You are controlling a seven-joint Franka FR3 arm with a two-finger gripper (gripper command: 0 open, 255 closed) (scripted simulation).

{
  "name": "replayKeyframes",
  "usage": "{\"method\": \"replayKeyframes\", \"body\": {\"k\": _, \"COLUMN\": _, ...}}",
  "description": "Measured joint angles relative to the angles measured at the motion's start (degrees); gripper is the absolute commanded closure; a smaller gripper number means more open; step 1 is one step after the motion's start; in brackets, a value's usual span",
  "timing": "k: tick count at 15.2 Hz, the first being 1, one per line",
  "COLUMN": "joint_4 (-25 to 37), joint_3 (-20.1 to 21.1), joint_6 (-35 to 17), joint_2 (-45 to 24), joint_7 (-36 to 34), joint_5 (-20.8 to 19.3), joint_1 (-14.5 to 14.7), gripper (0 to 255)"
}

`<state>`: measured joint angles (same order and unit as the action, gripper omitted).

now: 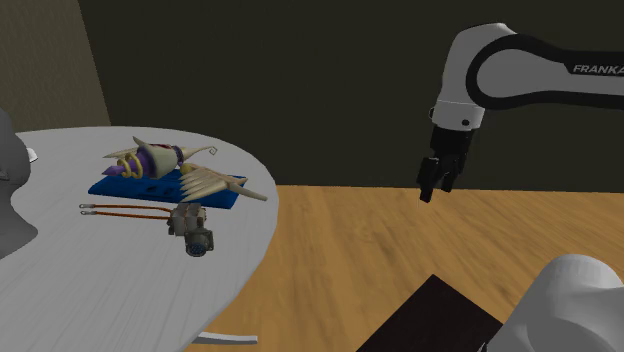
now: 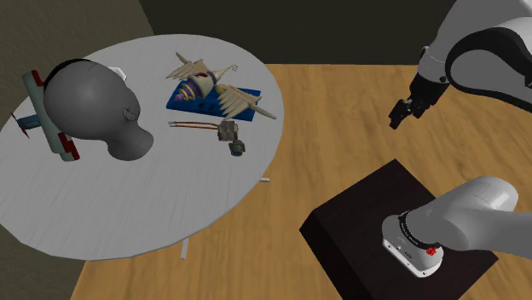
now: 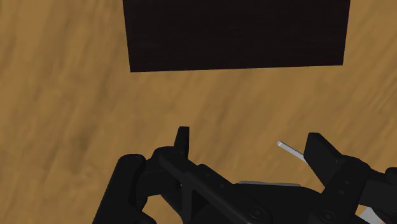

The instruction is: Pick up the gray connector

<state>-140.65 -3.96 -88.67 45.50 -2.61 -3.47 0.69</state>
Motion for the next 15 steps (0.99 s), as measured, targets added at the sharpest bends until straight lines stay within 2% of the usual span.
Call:
{"method": "replayKeyframes", "body": {"k": 3, "joint_4": 0.23, "joint_3": 1.25, "joint_6": -0.71, "joint_2": -0.83, "joint_7": -1.34, "joint_5": 1.10, "joint_1": 0.67, "gripper": 0}}
{"method": "replayKeyframes", "body": {"k": 7, "joint_4": 1.84, "joint_3": 5.19, "joint_6": -3.38, "joint_2": -4.69, "joint_7": -5.59, "joint_5": 4.37, "joint_1": 2.70, "gripper": 0}}
{"method": "replayKeyframes", "body": {"k": 15, "joint_4": 8.41, "joint_3": 13.11, "joint_6": -9.19, "joint_2": -15.63, "joint_7": -14.30, "joint_5": 9.20, "joint_1": 6.11, "gripper": 0}}
